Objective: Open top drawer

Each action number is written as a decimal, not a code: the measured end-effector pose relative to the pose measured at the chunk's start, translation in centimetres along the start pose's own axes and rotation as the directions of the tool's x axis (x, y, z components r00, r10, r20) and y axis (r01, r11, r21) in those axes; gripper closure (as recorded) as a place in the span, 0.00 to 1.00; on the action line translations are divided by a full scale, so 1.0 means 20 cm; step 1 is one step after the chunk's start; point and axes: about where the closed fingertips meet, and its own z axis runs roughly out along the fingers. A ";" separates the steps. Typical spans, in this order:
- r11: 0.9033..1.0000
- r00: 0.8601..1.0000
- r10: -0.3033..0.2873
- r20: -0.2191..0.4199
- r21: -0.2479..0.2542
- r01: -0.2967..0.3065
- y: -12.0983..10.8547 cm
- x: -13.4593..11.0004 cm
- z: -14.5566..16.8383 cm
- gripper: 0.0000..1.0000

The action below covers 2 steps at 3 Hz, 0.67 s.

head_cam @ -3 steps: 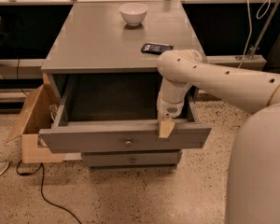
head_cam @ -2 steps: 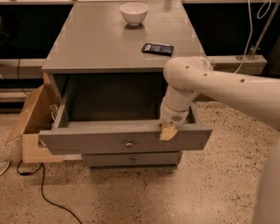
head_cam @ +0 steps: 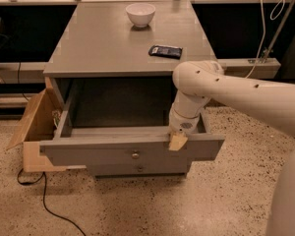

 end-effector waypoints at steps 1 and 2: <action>1.000 1.000 0.000 0.000 0.000 0.000 0.00 0.00 0.00 0.36; 1.000 1.000 0.000 0.000 0.000 0.000 0.00 0.00 0.00 0.13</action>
Offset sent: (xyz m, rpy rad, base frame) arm 0.0000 0.0000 0.0000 0.0000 0.0000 0.0000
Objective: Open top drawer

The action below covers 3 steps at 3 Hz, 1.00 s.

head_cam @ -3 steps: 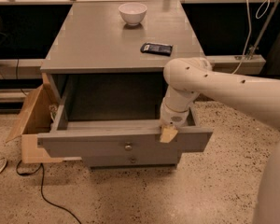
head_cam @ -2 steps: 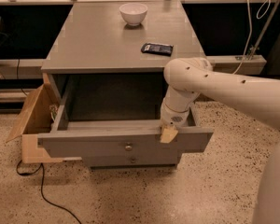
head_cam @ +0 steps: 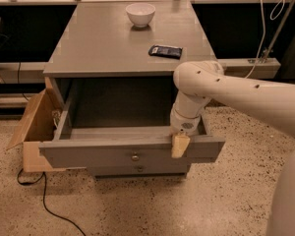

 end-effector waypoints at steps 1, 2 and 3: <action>1.000 1.000 0.000 0.000 0.000 0.000 0.00 0.00 0.00 0.00; 1.000 1.000 0.000 0.000 0.000 0.000 0.00 0.00 0.00 0.00; 1.000 1.000 0.005 0.021 -0.008 -0.005 0.04 0.02 -0.01 0.00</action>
Offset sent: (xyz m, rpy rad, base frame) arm 0.0000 0.0000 0.0000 0.0000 0.0000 0.0000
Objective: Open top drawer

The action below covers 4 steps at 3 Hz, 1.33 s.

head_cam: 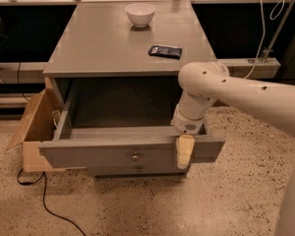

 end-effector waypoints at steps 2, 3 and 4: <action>0.999 0.996 0.048 0.069 -0.015 -0.047 0.16 0.09 -0.03 0.20; 0.997 0.993 0.073 0.087 -0.033 -0.070 0.20 0.13 -0.02 0.44; 0.996 0.992 0.084 0.095 -0.034 -0.081 0.22 0.13 -0.02 0.67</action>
Offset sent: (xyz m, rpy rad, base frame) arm -0.0480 -0.0331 0.0109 0.1013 0.0333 -0.0936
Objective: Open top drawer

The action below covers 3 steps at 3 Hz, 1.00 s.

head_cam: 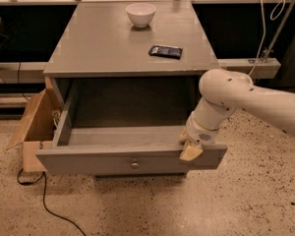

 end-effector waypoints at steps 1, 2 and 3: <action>1.000 1.000 0.000 0.000 0.000 0.000 0.00 0.00 0.00 0.90; 1.000 1.000 0.000 0.000 0.000 0.000 0.00 0.00 0.00 0.92; 1.000 1.000 0.000 0.000 0.000 0.000 0.00 0.00 0.00 0.69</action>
Offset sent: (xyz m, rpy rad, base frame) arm 0.0007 0.0007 0.0008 0.0000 0.0000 0.0000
